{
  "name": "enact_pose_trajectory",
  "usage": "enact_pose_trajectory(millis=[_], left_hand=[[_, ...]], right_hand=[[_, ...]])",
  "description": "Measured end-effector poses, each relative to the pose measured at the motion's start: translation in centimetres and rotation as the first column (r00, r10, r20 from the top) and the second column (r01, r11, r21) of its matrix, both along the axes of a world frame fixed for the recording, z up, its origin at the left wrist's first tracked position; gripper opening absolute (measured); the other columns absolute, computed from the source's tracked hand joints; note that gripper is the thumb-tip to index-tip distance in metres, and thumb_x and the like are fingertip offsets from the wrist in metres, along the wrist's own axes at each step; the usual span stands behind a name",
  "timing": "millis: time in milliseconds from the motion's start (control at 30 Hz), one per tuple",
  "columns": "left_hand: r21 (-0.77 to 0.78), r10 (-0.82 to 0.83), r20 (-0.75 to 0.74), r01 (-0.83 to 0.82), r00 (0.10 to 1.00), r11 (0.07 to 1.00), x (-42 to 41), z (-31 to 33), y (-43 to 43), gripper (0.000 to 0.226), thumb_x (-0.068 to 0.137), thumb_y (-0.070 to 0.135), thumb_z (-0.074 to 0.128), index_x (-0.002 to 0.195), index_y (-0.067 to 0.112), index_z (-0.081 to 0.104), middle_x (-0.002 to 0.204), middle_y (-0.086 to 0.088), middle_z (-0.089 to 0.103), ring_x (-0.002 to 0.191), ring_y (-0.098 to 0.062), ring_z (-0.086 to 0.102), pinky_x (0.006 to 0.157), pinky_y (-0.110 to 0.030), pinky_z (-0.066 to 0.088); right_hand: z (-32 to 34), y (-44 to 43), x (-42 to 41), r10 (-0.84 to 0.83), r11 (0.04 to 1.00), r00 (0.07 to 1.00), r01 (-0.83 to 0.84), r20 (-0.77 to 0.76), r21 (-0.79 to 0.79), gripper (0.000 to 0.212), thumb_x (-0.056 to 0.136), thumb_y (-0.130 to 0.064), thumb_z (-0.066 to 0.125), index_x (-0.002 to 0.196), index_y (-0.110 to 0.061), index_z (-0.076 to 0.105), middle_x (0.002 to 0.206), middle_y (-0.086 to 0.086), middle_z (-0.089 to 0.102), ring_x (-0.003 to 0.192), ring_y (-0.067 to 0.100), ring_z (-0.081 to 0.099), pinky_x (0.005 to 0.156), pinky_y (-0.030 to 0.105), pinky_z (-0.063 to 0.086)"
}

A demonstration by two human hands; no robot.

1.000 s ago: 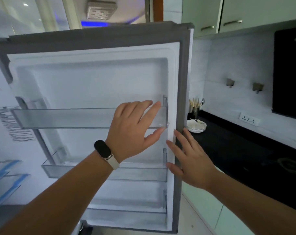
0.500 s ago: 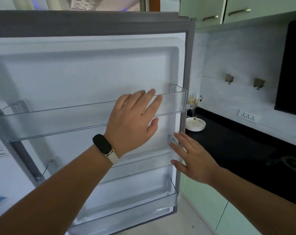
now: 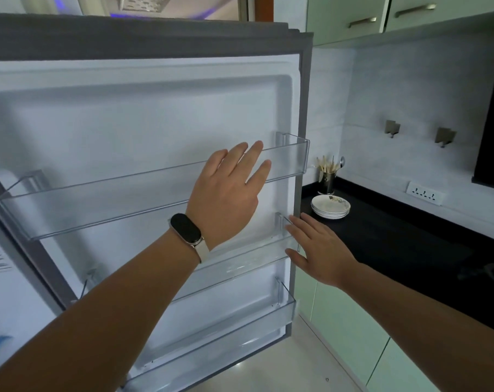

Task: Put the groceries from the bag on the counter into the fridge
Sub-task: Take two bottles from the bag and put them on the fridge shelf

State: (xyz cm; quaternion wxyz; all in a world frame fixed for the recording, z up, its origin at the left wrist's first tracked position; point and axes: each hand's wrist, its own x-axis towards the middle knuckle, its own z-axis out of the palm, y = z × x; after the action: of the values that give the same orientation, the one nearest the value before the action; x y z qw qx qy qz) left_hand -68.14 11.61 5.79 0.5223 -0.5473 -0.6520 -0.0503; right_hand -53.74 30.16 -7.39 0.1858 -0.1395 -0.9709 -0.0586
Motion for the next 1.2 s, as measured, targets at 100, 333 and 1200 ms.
enact_pose_trajectory(millis=[100, 333, 1200], left_hand=[[-0.017, 0.009, 0.034, -0.009, 0.999, 1.000, -0.1, 0.2, 0.2, 0.040, 0.089, 0.017, 0.051, 0.126, 0.010, 0.063, 0.143, -0.018, 0.052, 0.127, -0.036, 0.052, 0.103, -0.048, 0.038], [-0.031, -0.223, 0.059, 0.225, 0.973, 0.974, 1.0, -0.7, 0.6, 0.036, 0.088, 0.023, 0.055, 0.117, 0.007, 0.068, 0.136, -0.019, 0.058, 0.126, -0.036, 0.054, 0.106, -0.052, 0.039], [-0.379, -0.334, 0.662, 0.684, 0.671, 0.624, 23.8, -14.3, 10.9, 0.052, 0.095, 0.051, 0.039, 0.136, 0.024, 0.056, 0.140, 0.000, 0.056, 0.132, -0.020, 0.049, 0.105, -0.038, 0.041]], right_hand=[[0.6, 0.3, -0.2, 0.000, 1.000, 0.999, 0.000, 0.040, -0.006, 0.061, 0.095, -0.053, 0.035, 0.142, -0.015, 0.048, 0.150, 0.007, 0.046, 0.141, 0.029, 0.039, 0.109, 0.044, 0.037], [1.8, -0.2, 1.8, -0.025, 0.998, 0.998, 0.027, 0.052, -0.055, 0.063, 0.096, -0.056, 0.031, 0.144, -0.018, 0.044, 0.151, 0.005, 0.044, 0.142, 0.027, 0.037, 0.111, 0.042, 0.036], [1.6, -4.2, 33.7, -0.638, 0.714, 0.720, 0.686, 0.271, -0.140, 0.061, 0.099, -0.058, 0.024, 0.153, -0.032, 0.021, 0.160, -0.007, 0.024, 0.147, 0.016, 0.017, 0.119, 0.036, 0.017]])
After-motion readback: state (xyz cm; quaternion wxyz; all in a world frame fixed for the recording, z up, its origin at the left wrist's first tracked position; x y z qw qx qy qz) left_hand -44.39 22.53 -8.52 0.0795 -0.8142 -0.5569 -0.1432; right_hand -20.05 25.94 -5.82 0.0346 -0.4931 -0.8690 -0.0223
